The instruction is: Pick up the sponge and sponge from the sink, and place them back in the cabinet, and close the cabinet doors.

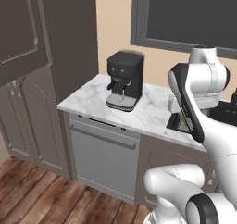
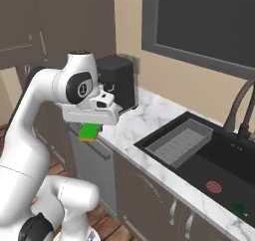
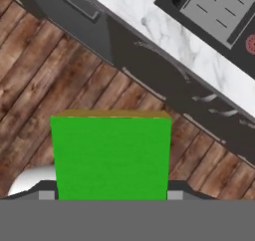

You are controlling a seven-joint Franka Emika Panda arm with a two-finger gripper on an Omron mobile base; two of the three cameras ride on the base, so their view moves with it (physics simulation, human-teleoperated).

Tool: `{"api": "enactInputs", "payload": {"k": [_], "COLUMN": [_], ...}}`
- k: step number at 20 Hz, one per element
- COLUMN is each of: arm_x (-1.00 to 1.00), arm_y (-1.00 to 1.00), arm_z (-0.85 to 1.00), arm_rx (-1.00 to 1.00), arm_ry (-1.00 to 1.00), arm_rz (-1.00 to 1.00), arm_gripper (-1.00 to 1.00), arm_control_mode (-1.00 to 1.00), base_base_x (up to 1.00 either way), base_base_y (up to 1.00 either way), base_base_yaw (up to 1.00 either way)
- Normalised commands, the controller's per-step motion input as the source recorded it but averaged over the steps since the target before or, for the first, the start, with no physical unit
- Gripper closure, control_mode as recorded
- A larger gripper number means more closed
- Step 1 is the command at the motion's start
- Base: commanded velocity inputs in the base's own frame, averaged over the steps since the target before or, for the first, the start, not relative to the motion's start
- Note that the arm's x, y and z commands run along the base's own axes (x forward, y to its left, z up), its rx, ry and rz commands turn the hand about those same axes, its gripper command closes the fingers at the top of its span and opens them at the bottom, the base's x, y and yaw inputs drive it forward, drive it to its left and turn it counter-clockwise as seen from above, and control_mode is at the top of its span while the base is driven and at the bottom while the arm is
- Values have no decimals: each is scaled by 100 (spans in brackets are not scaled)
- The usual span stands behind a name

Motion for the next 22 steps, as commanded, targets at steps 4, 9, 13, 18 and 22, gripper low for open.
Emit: {"api": "enactInputs", "payload": {"k": [4,9,13,18,22], "arm_x": [0,0,0,0,0], "arm_y": [0,0,0,0,0], "arm_z": [0,0,0,0,0], "arm_rx": [0,0,0,0,0], "arm_ry": [0,0,0,0,0], "arm_rz": [0,0,0,0,0], "arm_gripper": [100,100,100,100,100], "arm_control_mode": [100,100,100,100,100], "base_base_x": [-14,-10,-9,-3,0], "base_base_y": [22,50,76,67,46], "base_base_yaw": [32,13,7,23,40]}}
